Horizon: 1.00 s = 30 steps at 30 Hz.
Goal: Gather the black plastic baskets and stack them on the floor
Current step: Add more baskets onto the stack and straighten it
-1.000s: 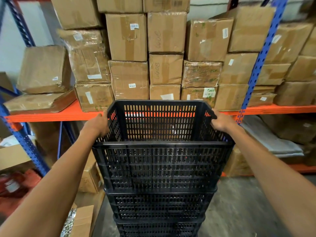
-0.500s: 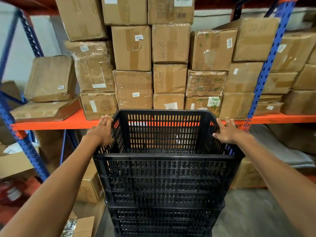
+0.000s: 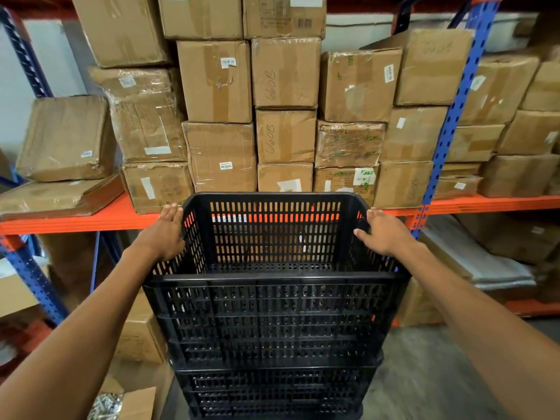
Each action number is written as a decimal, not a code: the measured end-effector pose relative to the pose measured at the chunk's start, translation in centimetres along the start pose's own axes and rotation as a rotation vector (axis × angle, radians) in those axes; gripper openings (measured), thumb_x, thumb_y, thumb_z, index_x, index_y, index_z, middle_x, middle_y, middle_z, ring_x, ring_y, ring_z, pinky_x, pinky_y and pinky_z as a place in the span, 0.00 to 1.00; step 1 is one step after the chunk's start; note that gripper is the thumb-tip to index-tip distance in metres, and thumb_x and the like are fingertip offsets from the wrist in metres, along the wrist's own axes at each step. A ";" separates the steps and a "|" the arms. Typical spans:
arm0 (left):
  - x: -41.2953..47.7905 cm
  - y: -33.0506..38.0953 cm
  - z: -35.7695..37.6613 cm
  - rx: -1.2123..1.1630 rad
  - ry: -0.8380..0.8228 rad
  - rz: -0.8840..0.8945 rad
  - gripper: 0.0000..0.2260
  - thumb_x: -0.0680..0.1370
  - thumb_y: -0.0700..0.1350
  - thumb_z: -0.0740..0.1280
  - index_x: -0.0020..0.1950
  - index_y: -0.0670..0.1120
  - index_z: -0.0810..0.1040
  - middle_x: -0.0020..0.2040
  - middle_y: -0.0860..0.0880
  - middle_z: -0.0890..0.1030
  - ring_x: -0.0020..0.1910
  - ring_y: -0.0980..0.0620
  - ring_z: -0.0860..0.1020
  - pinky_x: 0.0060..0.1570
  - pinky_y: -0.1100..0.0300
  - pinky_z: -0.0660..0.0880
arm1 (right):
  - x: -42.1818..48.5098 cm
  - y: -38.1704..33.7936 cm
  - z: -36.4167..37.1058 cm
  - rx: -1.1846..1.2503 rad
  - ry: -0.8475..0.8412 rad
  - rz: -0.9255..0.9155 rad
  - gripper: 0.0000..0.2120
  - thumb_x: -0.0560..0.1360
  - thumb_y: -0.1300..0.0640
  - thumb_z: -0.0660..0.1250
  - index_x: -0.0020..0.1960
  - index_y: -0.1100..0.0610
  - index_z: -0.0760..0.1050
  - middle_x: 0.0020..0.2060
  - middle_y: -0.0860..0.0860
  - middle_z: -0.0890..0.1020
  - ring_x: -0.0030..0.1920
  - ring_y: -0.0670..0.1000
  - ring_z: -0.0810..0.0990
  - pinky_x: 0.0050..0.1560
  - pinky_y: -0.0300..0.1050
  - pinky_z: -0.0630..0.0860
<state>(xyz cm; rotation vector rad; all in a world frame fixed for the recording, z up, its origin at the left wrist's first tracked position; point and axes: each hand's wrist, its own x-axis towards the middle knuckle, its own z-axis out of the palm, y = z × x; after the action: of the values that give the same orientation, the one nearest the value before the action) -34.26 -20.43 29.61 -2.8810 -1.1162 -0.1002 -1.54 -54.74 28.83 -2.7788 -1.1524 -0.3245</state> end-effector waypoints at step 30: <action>-2.1 0.6 0.1 -0.060 0.051 0.002 0.39 0.77 0.47 0.65 0.80 0.38 0.45 0.80 0.40 0.47 0.80 0.45 0.47 0.77 0.55 0.48 | -2.2 -1.2 -0.6 -0.096 -0.215 0.047 0.50 0.73 0.31 0.59 0.79 0.61 0.41 0.80 0.52 0.44 0.79 0.55 0.50 0.72 0.55 0.65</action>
<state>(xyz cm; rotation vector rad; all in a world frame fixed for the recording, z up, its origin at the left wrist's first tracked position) -35.38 -22.29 29.28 -2.9138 -1.1204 -0.2089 -3.98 -55.49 28.94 -2.9790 -1.1401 -0.0784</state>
